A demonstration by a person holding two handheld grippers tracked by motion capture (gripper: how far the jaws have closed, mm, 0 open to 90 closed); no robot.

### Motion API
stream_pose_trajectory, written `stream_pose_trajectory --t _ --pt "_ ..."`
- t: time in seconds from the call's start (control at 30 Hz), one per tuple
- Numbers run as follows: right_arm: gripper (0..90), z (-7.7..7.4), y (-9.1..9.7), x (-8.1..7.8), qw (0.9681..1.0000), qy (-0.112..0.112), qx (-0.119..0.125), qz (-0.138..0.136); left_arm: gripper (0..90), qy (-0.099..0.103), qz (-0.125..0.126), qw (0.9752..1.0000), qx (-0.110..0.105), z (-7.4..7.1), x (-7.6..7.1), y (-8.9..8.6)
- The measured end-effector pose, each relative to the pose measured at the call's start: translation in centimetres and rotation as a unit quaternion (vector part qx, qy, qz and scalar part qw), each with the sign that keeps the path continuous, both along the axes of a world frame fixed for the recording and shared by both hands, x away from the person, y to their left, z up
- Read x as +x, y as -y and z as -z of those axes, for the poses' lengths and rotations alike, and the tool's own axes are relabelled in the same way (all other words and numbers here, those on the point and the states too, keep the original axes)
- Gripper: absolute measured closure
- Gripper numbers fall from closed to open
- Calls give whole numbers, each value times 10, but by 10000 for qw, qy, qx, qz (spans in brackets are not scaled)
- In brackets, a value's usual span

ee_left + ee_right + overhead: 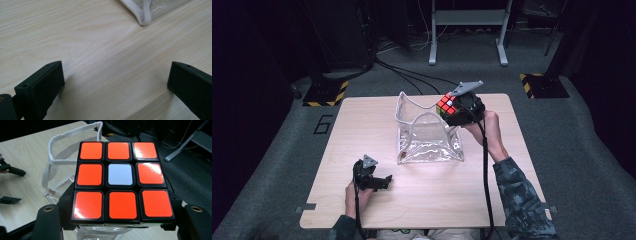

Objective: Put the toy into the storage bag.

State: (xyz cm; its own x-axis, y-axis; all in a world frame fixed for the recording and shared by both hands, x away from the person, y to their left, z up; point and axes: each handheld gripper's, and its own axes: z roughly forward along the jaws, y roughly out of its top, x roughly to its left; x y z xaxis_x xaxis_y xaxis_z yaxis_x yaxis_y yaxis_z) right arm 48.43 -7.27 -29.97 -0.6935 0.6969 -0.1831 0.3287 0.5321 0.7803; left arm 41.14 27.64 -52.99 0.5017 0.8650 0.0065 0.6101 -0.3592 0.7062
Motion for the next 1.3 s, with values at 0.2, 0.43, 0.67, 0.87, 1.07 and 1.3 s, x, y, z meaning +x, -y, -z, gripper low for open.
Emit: stream_pose_trajectory --t 0.2,0.43,0.67,0.87,1.07,1.3 --pt "332 5 -3 13 9999 -116 -34 34 6 -15 20 10000 -9 0 0 0" --pt "331 14 -5 32 9994 -309 -117 80 6 -16 21 10000 -7 0 0 0" --pt "332 30 -7 52 9977 -603 -241 184 6 -14 20 10000 -9 0 0 0" --pt "331 39 -7 65 9962 -761 -360 223 6 -15 21 10000 -9 0 0 0" --pt "331 45 -9 71 9945 -832 -505 395 6 -15 20 10000 -11 0 0 0" --pt "331 51 -15 75 9923 -896 -664 545 6 -14 19 10000 -12 0 0 0"
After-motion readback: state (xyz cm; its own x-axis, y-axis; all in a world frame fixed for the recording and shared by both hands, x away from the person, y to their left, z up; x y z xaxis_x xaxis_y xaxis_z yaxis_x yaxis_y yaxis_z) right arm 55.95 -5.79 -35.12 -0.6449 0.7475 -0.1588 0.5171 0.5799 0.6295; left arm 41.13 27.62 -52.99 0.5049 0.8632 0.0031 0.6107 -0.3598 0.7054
